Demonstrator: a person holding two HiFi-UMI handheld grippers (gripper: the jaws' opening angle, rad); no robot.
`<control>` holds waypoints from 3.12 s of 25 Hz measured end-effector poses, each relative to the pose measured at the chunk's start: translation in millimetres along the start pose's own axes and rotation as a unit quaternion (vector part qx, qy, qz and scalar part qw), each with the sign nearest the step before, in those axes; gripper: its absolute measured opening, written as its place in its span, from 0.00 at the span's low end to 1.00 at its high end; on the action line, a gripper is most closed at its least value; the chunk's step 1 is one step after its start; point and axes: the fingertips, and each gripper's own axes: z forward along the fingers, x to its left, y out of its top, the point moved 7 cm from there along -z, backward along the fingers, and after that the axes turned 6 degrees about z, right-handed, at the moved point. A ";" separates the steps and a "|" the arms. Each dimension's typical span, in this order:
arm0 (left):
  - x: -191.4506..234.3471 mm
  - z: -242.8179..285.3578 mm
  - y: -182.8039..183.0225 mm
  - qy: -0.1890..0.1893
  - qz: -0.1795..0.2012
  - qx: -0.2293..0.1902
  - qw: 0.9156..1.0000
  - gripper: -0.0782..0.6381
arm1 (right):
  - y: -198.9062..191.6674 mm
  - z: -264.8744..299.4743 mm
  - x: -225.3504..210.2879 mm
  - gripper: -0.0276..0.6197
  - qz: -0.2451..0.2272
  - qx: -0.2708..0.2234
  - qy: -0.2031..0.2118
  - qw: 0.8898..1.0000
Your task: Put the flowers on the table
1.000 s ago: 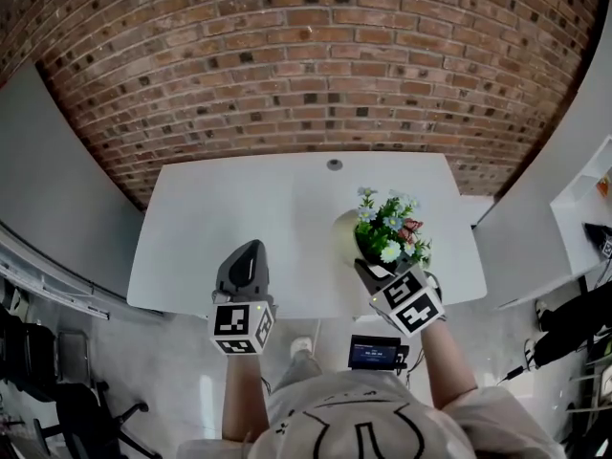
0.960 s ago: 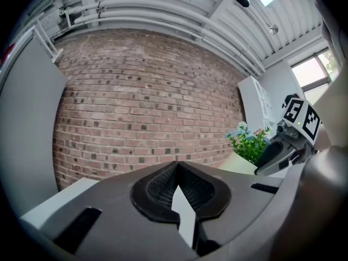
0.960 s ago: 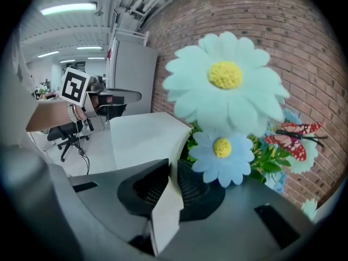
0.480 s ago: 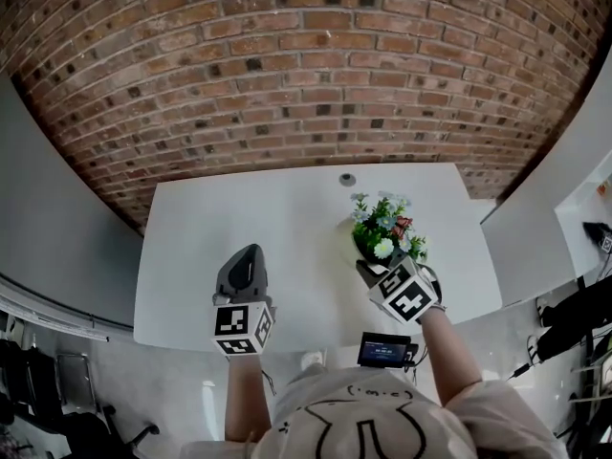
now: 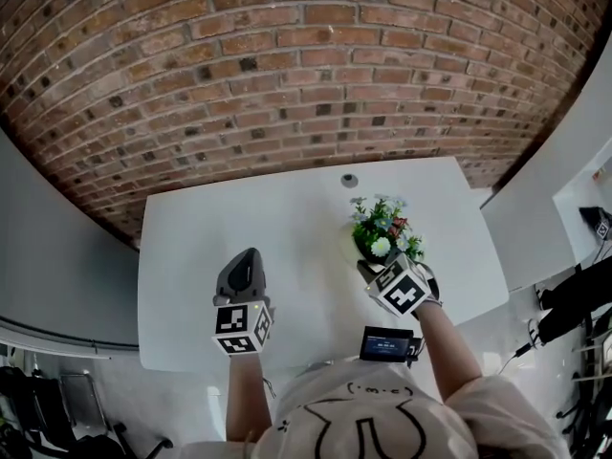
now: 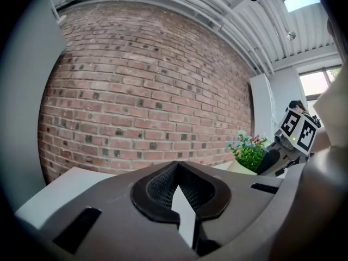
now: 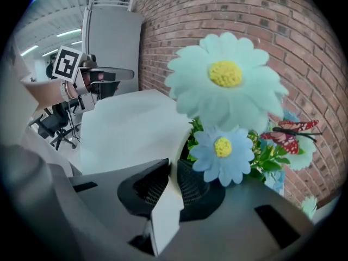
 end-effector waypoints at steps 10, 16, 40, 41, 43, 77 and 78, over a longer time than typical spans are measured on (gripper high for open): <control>7.3 21.9 -14.0 0.004 -0.024 0.017 1.000 0.13 | -20.7 5.0 -18.0 0.11 0.030 0.023 -0.010 0.999; 8.7 46.2 -15.3 0.010 -0.027 0.032 0.999 0.13 | -27.8 19.2 -44.1 0.11 0.048 0.038 -0.001 0.998; 11.9 115.7 -65.5 0.020 -0.061 0.117 0.991 0.13 | -38.1 89.3 -104.1 0.11 0.011 0.106 0.017 0.994; 11.6 116.8 -66.4 0.020 -0.062 0.118 0.991 0.13 | -37.5 90.5 -104.5 0.11 0.004 0.107 0.016 0.994; 11.0 118.5 -67.2 0.020 -0.062 0.120 0.991 0.13 | -37.0 92.1 -104.6 0.11 -0.004 0.107 0.014 0.994; -8.9 66.7 -32.0 0.029 -0.033 0.075 0.996 0.13 | -33.0 28.3 -95.1 0.07 0.132 -0.016 -0.035 0.991; -9.8 64.1 -30.0 0.029 -0.032 0.072 0.996 0.13 | -32.4 23.5 -94.9 0.07 0.138 -0.025 -0.035 0.989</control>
